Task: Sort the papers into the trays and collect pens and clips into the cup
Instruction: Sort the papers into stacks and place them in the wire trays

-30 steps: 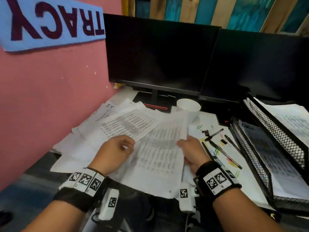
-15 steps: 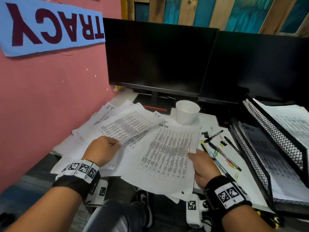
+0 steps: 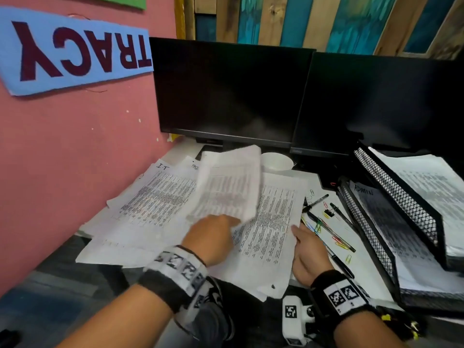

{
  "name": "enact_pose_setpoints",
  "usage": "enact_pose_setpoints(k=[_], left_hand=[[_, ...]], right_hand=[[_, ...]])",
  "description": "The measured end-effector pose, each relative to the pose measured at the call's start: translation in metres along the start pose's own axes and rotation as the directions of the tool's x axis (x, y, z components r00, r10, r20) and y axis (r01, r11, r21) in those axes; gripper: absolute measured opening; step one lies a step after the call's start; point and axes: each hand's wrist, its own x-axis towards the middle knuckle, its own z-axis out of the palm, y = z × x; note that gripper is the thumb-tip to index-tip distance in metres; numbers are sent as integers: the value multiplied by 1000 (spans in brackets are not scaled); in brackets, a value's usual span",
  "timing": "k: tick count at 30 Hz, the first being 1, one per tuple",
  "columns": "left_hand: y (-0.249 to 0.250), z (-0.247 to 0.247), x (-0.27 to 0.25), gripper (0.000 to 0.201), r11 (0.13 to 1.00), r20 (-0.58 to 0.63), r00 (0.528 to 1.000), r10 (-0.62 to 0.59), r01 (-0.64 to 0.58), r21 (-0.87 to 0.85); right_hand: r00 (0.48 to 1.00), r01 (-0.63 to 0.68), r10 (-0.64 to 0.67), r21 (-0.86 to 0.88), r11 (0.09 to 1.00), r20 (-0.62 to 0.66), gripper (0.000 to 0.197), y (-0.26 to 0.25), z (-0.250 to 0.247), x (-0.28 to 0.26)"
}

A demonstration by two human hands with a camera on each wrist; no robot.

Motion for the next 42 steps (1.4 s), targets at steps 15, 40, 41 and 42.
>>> enact_pose_setpoints(k=[15,40,41,42], left_hand=[[-52,-12,-3,40,926,-86,971,-224,184,-329],[-45,-56,-34,50,998,-368,928,-54,59,1],[-34,-51,-33,50,1000,-337,942,-7,9,4],[-23,-43,-32,51,999,-297,954,36,-39,-4]], right_hand=[[997,39,-18,-279,960,78,34,6,-7,18],[997,-10,23,-183,983,68,35,0,-1,7],[998,-18,28,-172,985,57,35,0,0,6],[998,-26,34,-159,987,48,34,-1,0,6]])
